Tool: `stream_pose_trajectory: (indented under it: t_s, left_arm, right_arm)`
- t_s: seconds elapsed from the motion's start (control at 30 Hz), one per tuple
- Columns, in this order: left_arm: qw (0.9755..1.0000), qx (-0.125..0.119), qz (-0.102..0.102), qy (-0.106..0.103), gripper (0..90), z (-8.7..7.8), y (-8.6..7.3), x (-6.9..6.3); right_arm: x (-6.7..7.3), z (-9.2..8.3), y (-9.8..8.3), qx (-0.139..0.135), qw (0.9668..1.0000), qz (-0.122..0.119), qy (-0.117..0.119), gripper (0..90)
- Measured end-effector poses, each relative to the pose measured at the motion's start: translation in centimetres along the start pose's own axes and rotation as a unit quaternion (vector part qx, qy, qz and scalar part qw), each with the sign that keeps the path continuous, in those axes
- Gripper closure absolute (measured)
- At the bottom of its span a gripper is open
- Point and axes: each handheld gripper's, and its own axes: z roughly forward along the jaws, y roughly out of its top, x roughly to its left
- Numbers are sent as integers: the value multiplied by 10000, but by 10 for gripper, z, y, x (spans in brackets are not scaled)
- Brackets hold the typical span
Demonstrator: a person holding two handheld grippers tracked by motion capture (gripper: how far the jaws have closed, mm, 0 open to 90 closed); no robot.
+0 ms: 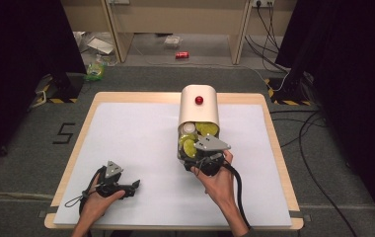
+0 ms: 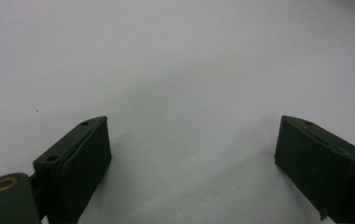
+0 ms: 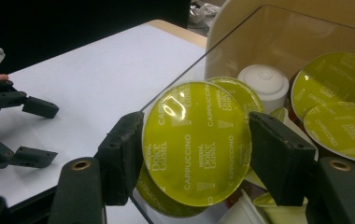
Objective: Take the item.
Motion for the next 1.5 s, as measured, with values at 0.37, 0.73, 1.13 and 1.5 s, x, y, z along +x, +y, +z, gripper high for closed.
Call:
stream_pose_trajectory:
  t_s: [0.37,0.73,1.13,1.5]
  left_arm:
    - [10000,-1,-1,-1,99,0,0,0]
    - [10000,-6,-3,-1,99,0,0,0]
    - [10000,-4,-2,-2,99,0,0,0]
    - [10000,-5,-2,-5,99,0,0,0]
  right_arm:
    - [-2,-3,0,-136,9999,-20,-60,408]
    - [-5,-19,5,-413,9991,31,-62,408]
    - [-12,-42,8,-694,9974,185,-18,408]
    - [-14,-52,9,-782,9967,190,-40,408]
